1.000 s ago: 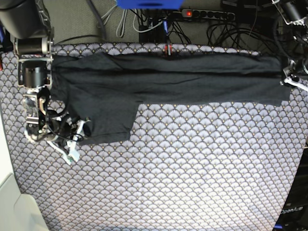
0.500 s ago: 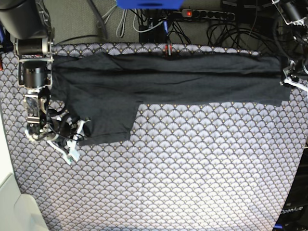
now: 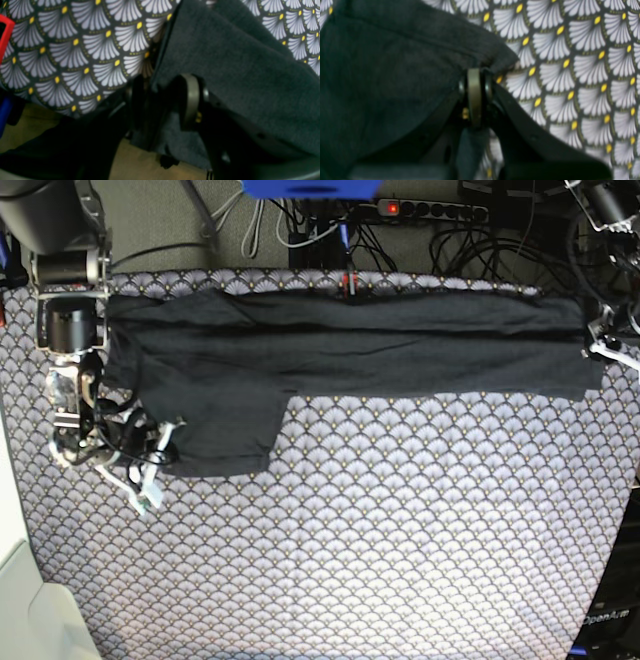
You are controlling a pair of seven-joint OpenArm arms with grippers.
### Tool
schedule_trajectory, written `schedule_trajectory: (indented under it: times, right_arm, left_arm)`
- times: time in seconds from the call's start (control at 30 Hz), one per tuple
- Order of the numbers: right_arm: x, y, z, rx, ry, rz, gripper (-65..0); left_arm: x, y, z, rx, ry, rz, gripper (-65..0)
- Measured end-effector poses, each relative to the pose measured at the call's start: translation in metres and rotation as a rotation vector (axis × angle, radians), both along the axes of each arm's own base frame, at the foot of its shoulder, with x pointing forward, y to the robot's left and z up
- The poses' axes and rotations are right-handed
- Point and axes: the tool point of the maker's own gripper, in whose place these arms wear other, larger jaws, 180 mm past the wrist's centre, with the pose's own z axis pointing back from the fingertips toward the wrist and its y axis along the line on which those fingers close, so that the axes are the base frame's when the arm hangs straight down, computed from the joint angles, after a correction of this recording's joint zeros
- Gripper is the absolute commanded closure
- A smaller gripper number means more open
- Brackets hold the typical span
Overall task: Fold the T-shirt properly
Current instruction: 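Grasp the hanging sleeve with the right gripper, then fold the sleeve up onto the shirt strip with the right gripper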
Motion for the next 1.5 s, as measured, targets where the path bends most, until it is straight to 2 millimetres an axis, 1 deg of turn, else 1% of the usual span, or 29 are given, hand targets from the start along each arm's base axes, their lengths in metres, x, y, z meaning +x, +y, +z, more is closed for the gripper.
schedule_trajectory:
  times: [0.07,0.17,0.23,0.3,0.37,0.53,0.63,0.67,0.73,0.87,1.0,1.1,1.17,1.23,1.3,1.37,1.43,1.5]
  right_arm:
    - [-0.01,-0.003,0.005,-0.055,-0.006,0.029,-0.7]
    - [-0.026,0.008,0.02,-0.085,-0.049,0.082,-0.7]
    - [-0.031,0.02,0.038,-0.108,-0.102,0.12,-0.7]
    - [-0.033,0.03,0.062,-0.13,-0.171,0.153,-0.7]
    - [-0.042,0.038,0.079,-0.157,-0.212,0.185,-0.7]
    - [-0.073,0.053,0.102,-0.212,-0.264,0.241,-0.7]
    - [-0.09,0.058,0.116,-0.2,-0.305,0.247,-0.7]
    - [-0.097,0.056,0.115,-0.201,-0.302,0.234,-0.7]
    - [-0.109,0.051,0.103,-0.195,-0.255,0.207,-0.7]
    - [-0.123,0.044,0.093,-0.198,-0.218,0.187,-0.7]
    - [-0.148,0.047,0.074,-0.177,-0.154,0.202,-0.7]
    - [-0.156,0.055,0.072,-0.134,-0.17,0.212,-0.7]
    - [-0.166,0.058,0.067,-0.112,-0.155,0.215,-0.7]
    - [-0.177,0.058,0.06,-0.109,-0.129,0.219,-0.7]
    - [-0.183,0.057,0.058,-0.09,-0.126,0.209,-0.7]
    - [-0.183,0.046,0.061,-0.087,-0.143,0.17,-0.7]
    - [-0.182,0.027,0.062,-0.127,-0.141,0.131,-0.7]
    - [-0.181,0.018,0.064,-0.14,-0.146,0.104,-0.7]
  left_arm:
    - [0.0,0.0,0.0,0.0,0.001,0.0,-23.4]
    - [0.0,0.0,0.0,0.0,-0.003,0.0,-23.4]
    - [0.0,-0.001,0.0,0.0,-0.003,0.0,-23.4]
    - [0.001,-0.001,0.0,-0.001,-0.005,0.001,-23.4]
    - [0.002,0.0,0.001,0.001,-0.007,0.001,-23.4]
    - [0.003,0.0,0.001,-0.001,-0.01,0.001,-23.4]
    - [0.003,0.0,0.001,0.002,-0.008,0.001,-23.4]
    - [0.003,0.0,0.001,0.0,-0.009,0.001,-23.4]
    - [0.003,0.0,0.001,0.0,-0.01,0.001,-23.4]
    - [0.003,0.0,0.002,0.0,-0.011,0.001,-23.4]
    - [0.003,0.0,0.001,0.0,-0.01,0.001,-23.4]
    - [0.003,0.0,0.001,0.0,-0.01,0.001,-23.4]
    - [0.003,0.0,0.001,0.0,-0.009,0.001,-23.4]
    - [0.003,0.001,0.002,0.003,-0.01,0.001,-23.4]
    - [0.003,0.003,0.003,0.007,-0.009,0.001,-23.4]
    - [0.003,0.004,0.004,0.01,-0.01,0.0,-23.4]
    - [0.003,0.004,0.004,0.01,-0.009,0.0,-23.4]
    - [0.003,0.004,0.004,0.01,-0.009,0.0,-23.4]
